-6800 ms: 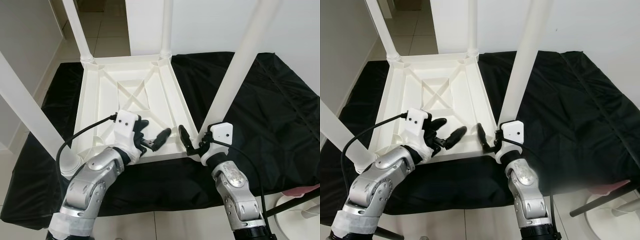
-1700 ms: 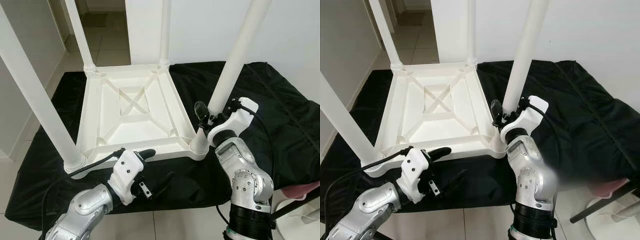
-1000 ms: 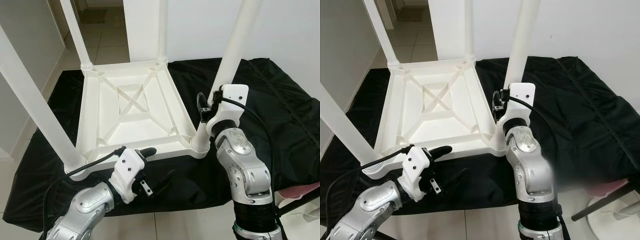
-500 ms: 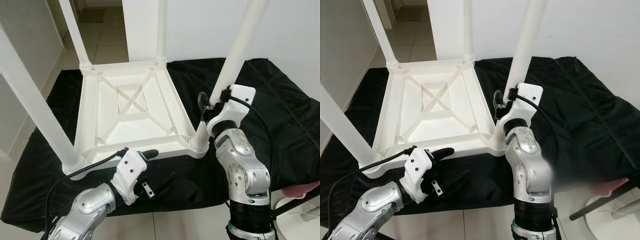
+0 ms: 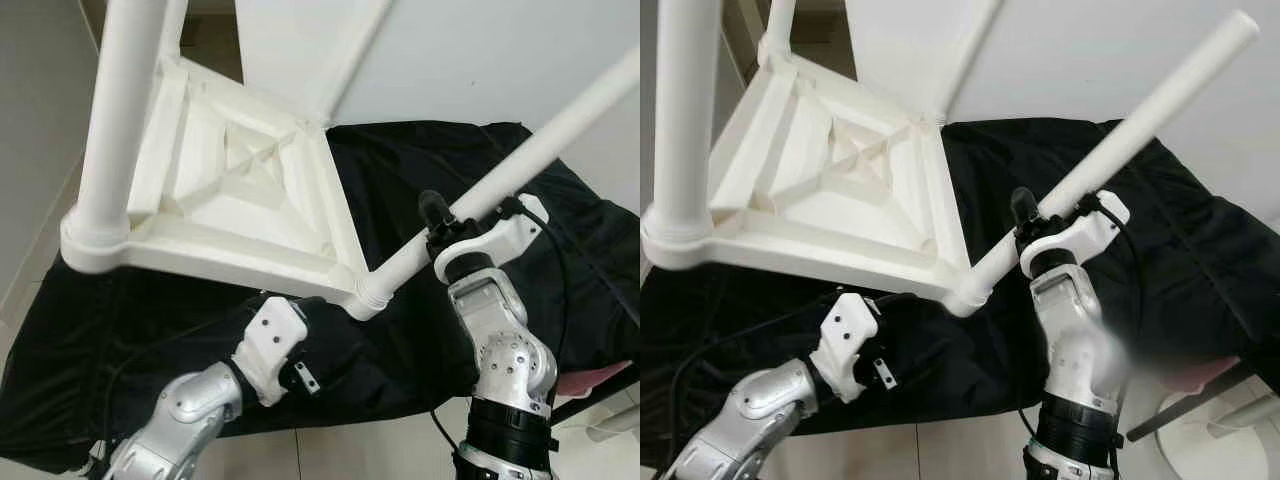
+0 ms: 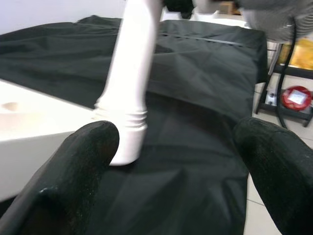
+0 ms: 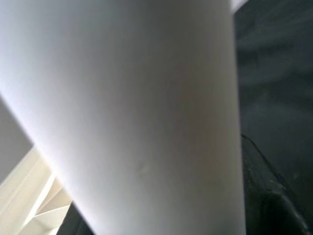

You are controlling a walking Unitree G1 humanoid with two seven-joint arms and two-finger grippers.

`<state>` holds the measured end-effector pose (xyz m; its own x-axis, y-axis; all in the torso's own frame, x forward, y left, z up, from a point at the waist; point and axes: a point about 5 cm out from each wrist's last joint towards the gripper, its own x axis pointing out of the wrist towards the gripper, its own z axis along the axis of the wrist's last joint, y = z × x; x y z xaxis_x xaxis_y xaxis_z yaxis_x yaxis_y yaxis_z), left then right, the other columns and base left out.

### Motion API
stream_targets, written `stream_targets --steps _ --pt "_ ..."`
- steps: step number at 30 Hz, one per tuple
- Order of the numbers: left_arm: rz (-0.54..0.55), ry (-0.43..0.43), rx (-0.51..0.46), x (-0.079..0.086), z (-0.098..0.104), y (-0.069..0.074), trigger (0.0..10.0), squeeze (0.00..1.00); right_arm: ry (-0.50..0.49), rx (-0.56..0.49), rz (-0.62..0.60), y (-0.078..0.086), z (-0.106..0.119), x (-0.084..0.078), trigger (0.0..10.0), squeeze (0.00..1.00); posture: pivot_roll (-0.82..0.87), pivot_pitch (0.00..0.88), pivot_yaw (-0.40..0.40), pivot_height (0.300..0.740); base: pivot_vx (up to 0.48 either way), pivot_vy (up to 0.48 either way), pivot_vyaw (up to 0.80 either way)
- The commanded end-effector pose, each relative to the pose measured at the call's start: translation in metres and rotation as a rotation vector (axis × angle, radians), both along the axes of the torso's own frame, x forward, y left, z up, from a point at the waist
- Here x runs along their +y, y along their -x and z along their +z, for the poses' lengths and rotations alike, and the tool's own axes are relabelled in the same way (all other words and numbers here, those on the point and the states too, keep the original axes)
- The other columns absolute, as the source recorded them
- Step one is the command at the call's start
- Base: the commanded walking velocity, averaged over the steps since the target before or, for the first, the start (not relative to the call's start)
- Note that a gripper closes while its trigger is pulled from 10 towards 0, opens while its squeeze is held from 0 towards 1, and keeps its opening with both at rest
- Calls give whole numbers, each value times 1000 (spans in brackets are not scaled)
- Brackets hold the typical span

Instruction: Building children table

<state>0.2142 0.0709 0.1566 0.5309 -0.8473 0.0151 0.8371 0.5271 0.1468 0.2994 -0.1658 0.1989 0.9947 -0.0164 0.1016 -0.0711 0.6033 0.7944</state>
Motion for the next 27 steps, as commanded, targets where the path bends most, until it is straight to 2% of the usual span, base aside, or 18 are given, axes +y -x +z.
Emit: stream_targets --steps 1,2,3,5,8,16,22,24,27 --pt "11 -18 17 -2 -4 -1 10000 0 -448 131 68 0 -56 23 10000 0 16 66 28 740 0 0 0" --pt "11 -18 17 -2 -4 -1 10000 0 -448 131 68 0 -56 23 10000 0 16 66 28 740 0 0 0" --pt "10 -18 16 -3 -4 -1 10000 0 -510 151 63 1 -67 21 10000 0 17 66 31 740 0 0 0" --pt "10 -19 15 -3 -4 -2 10000 0 -548 166 60 2 -75 21 10000 0 17 66 31 740 0 0 0" --pt "11 -23 13 -3 -4 -3 10000 0 -579 180 63 2 -80 23 10000 0 21 68 31 740 0 0 0" --pt "12 -31 9 -3 -4 -4 10000 0 -647 164 85 4 -81 26 10000 0 19 68 35 740 0 0 0" --pt "10 -39 7 -3 -5 -5 10000 0 -678 135 120 15 -82 28 10000 0 13 75 39 740 0 0 0" --pt "7 -41 9 -3 -5 -4 10000 0 -671 129 141 26 -90 21 10000 0 11 82 42 740 0 0 0" --pt "7 -42 10 -2 -5 -4 10000 0 -670 127 147 30 -92 19 10000 0 11 82 42 740 0 0 0"
